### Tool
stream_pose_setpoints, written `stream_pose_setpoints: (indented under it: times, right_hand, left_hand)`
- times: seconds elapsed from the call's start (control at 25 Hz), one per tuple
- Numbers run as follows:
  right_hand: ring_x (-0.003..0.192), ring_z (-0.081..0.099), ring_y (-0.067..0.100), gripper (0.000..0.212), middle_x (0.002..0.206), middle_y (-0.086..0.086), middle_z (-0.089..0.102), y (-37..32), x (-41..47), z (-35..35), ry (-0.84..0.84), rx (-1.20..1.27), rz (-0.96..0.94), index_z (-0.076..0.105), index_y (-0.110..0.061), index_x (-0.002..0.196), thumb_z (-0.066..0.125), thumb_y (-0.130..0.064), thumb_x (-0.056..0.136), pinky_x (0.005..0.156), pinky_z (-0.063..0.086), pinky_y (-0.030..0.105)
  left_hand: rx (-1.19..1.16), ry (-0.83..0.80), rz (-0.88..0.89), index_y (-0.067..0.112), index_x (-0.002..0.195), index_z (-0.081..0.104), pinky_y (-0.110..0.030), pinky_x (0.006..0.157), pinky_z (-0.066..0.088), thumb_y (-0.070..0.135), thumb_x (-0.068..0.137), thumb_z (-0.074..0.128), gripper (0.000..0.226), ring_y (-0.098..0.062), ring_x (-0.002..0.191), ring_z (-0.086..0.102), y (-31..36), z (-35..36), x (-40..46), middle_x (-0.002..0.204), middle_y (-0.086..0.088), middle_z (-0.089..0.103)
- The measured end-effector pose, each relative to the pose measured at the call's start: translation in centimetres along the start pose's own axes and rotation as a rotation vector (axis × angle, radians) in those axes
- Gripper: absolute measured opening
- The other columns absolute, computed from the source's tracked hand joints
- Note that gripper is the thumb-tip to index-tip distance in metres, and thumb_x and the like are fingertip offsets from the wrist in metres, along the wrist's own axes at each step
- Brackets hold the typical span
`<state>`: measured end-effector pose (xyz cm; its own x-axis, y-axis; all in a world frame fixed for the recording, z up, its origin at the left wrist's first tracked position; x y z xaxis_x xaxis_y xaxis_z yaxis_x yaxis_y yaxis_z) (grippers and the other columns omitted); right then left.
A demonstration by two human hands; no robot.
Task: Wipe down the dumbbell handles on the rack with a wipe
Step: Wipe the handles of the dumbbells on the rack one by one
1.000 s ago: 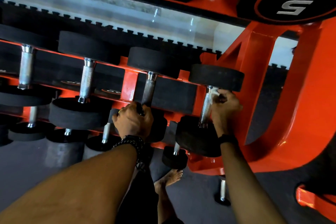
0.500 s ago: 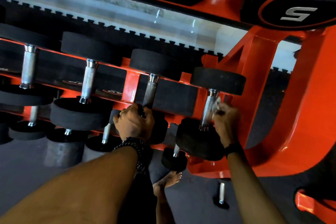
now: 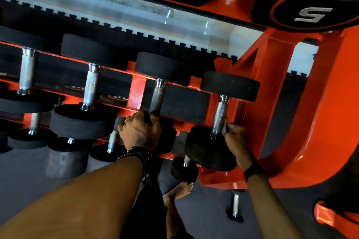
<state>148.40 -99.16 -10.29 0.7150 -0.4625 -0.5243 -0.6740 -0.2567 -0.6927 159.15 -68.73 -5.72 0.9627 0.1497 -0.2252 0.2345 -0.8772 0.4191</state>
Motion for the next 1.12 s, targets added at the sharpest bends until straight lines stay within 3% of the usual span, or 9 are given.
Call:
stream_pose_setpoints:
  times: [0.16,0.28,0.4,0.56,0.76,0.88,0.96,1.04,1.12]
  right_hand:
    - [0.084,0.070,0.024,0.037,0.088,0.016,0.074,-4.4,4.2,-0.4,-0.132,0.304,0.011,0.069,0.005,0.088,0.050,-0.010,0.059,0.076,0.056,0.035]
    - [0.099,0.067,0.033,0.045,0.099,0.013,0.074,-1.9,2.3,1.0,-0.196,0.252,0.051,0.071,-0.006,0.097,0.054,-0.019,0.057,0.088,0.052,0.045]
    - [0.098,0.067,0.029,0.050,0.101,0.007,0.074,0.8,1.4,2.5,-0.317,0.260,0.232,0.072,-0.015,0.109,0.064,-0.022,0.059,0.086,0.051,0.040]
    - [0.090,0.072,0.033,0.044,0.097,0.017,0.073,-3.5,5.1,1.5,-0.212,0.467,0.191,0.069,-0.006,0.112,0.075,-0.024,0.072,0.086,0.057,0.039]
    - [0.083,0.066,0.014,0.046,0.088,0.002,0.070,-2.0,0.3,4.4,-0.357,0.569,0.294,0.068,-0.013,0.120,0.079,-0.020,0.075,0.077,0.055,0.027]
    - [0.066,0.061,0.010,0.022,0.084,0.000,0.067,-4.7,4.4,3.4,-0.186,0.531,0.261,0.072,-0.018,0.097,0.078,-0.028,0.078,0.057,0.051,0.024]
    - [0.059,0.057,0.010,0.007,0.073,0.000,0.064,-4.0,4.3,3.3,-0.093,0.428,0.283,0.068,-0.021,0.081,0.074,-0.023,0.084,0.053,0.046,0.024]
    - [0.056,0.060,0.013,0.014,0.068,0.003,0.065,-0.9,2.6,3.0,-0.049,0.230,0.276,0.064,-0.021,0.075,0.075,-0.020,0.082,0.056,0.048,0.029]
    - [0.062,0.067,0.012,0.024,0.081,0.011,0.073,-2.2,-0.2,2.2,-0.043,0.079,0.268,0.060,-0.021,0.075,0.084,-0.024,0.073,0.061,0.055,0.031]
  left_hand:
    - [-0.013,-0.007,-0.011,0.007,0.075,0.064,-0.045,0.085,0.041,0.040,0.078,0.042,0.039,-0.042,0.076,0.064,0.1,-0.1,-0.1,0.078,-0.020,0.069]
    - [-0.017,-0.017,-0.008,0.008,0.075,0.064,-0.045,0.085,0.042,0.037,0.079,0.046,0.034,-0.041,0.075,0.065,0.1,-0.1,-0.1,0.077,-0.019,0.069]
    - [-0.013,-0.031,0.008,0.008,0.074,0.063,-0.046,0.082,0.044,0.036,0.080,0.047,0.033,-0.041,0.072,0.064,0.3,0.0,0.0,0.074,-0.019,0.068]
    - [-0.034,-0.006,0.007,0.008,0.072,0.061,-0.045,0.082,0.043,0.035,0.080,0.048,0.032,-0.041,0.073,0.064,0.4,-0.3,-0.1,0.074,-0.020,0.068]
    - [-0.037,-0.007,0.010,0.010,0.071,0.062,-0.045,0.081,0.045,0.039,0.079,0.047,0.033,-0.040,0.070,0.064,0.5,-0.4,-0.1,0.072,-0.017,0.068]
    - [-0.055,0.001,-0.011,0.011,0.070,0.062,-0.045,0.080,0.044,0.036,0.078,0.050,0.029,-0.041,0.072,0.064,0.4,-0.5,-0.2,0.072,-0.019,0.068]
    - [-0.056,-0.001,-0.017,0.011,0.070,0.062,-0.044,0.081,0.044,0.037,0.077,0.050,0.029,-0.041,0.072,0.064,0.4,-0.6,-0.2,0.072,-0.019,0.068]
    - [-0.067,-0.005,-0.005,0.010,0.071,0.063,-0.045,0.083,0.043,0.038,0.078,0.049,0.032,-0.041,0.074,0.065,0.7,-0.7,-0.2,0.073,-0.020,0.068]
    - [-0.074,0.011,0.008,0.011,0.072,0.064,-0.045,0.084,0.043,0.038,0.078,0.049,0.032,-0.040,0.074,0.065,0.9,-0.8,-0.3,0.074,-0.018,0.069]
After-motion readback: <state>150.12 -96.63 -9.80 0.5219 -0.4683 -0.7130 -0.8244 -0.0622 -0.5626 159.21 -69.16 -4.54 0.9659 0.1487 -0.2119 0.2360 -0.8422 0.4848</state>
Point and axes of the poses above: each hand's wrist, its own x-axis towards the middle knuckle, its own z-axis out of the palm, y = z × x, the point moved 9 cm from there along x, towards the middle knuckle
